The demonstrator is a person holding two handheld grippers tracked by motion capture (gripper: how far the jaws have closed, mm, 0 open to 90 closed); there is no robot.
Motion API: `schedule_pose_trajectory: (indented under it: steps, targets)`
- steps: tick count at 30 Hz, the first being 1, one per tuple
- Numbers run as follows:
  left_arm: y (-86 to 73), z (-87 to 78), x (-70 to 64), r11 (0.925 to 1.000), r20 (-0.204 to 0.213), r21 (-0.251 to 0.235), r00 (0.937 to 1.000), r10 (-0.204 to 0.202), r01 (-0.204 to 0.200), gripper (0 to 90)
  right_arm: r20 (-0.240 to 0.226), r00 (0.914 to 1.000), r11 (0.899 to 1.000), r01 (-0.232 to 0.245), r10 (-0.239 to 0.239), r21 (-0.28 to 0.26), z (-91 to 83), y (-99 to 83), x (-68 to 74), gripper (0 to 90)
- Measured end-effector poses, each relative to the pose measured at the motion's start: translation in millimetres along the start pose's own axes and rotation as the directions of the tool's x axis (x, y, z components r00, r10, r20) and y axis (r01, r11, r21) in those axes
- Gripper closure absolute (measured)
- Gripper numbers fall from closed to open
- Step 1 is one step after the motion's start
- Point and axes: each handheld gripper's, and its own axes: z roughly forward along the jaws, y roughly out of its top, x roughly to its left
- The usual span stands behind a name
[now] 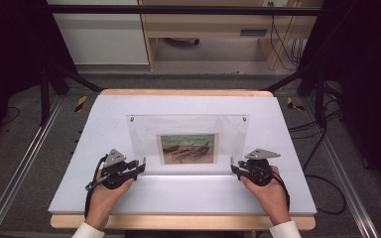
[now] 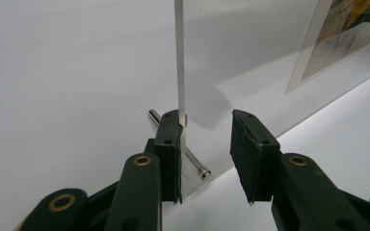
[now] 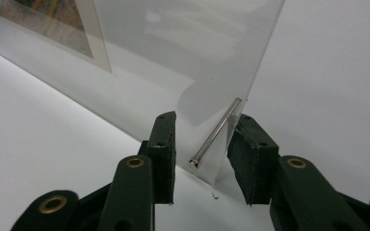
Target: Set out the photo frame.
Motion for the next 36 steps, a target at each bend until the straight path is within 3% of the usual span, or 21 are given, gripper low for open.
schedule_pose_trajectory:
  steps: [23, 31, 34, 36]
  targets:
    - [1.2, 0.0, -0.1, 1.0, -0.003, 0.007, 1.0, 0.006, -0.006, 64.3, 0.006, 1.0, 1.0, 0.008, -0.008, 0.0, -0.4, -0.1, 0.7, 63.8]
    - [1.6, -0.1, -1.7, 0.9995, -0.015, 0.015, 0.9995, 0.029, -0.028, 64.0, 0.003, 0.9999, 1.0, 0.013, -0.013, -0.002, -0.5, -0.4, 0.1, 63.5]
    - [1.5, 0.7, -4.2, 0.9991, -0.027, 0.005, 0.9987, 0.043, -0.042, 61.1, 0.004, 0.9999, 1.0, 0.015, -0.015, -0.023, -1.1, -0.1, 0.7, 59.2]
    - [3.2, 0.7, -7.8, 0.9977, -0.038, -0.004, 0.997, 0.067, -0.067, 50.6, 0.006, 0.9997, 0.998, 0.024, -0.023, -0.055, -2.8, 1.6, 1.9, 50.0]
